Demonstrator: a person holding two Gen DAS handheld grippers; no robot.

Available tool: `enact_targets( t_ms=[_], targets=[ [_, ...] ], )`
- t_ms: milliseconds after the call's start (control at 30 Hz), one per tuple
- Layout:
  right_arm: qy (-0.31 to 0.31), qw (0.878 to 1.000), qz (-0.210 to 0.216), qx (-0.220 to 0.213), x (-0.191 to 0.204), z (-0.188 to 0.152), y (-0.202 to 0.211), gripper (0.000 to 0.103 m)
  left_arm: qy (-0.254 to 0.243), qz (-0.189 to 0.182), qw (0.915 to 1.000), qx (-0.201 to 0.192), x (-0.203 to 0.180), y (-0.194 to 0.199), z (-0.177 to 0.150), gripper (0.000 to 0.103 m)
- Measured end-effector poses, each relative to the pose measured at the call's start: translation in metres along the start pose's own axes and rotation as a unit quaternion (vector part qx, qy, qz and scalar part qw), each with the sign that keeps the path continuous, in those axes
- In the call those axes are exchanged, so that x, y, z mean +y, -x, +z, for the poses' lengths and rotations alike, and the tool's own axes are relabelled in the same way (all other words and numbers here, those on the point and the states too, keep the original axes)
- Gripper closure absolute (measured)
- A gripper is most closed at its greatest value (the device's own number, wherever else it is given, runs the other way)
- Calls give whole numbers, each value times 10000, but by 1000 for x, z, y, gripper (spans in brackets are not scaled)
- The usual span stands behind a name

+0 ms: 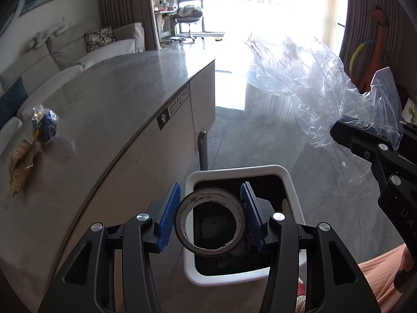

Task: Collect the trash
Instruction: 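Carry the tape roll and plastic bag over the white bin with both tools, then open the left tool to drop the tape roll into the bin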

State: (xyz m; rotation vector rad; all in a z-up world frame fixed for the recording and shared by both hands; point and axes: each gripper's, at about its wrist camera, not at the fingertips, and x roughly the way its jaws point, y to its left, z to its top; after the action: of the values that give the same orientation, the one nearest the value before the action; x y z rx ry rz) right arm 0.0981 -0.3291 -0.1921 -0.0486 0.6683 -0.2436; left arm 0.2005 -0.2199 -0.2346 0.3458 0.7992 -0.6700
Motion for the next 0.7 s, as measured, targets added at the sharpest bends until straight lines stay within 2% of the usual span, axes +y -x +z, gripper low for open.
enact_targets(
  t_ms=[167, 333, 500, 700],
  targets=[
    [74, 9995, -52, 295, -4, -9, -19, 94, -174, -33, 9988, 453, -15, -37, -15, 53],
    [189, 9987, -7, 479, -6, -21, -32, 93, -447, -74, 9973, 582, -30, -53, -26, 53],
    [-4, 9980, 316, 548, -9, -29, -43, 93, -353, -140, 9965, 743, -26, -68, -26, 53],
    [-80, 9952, 458, 861, -13, -43, -66, 93, -460, -115, 9947, 913, -30, -85, -32, 53]
  ],
)
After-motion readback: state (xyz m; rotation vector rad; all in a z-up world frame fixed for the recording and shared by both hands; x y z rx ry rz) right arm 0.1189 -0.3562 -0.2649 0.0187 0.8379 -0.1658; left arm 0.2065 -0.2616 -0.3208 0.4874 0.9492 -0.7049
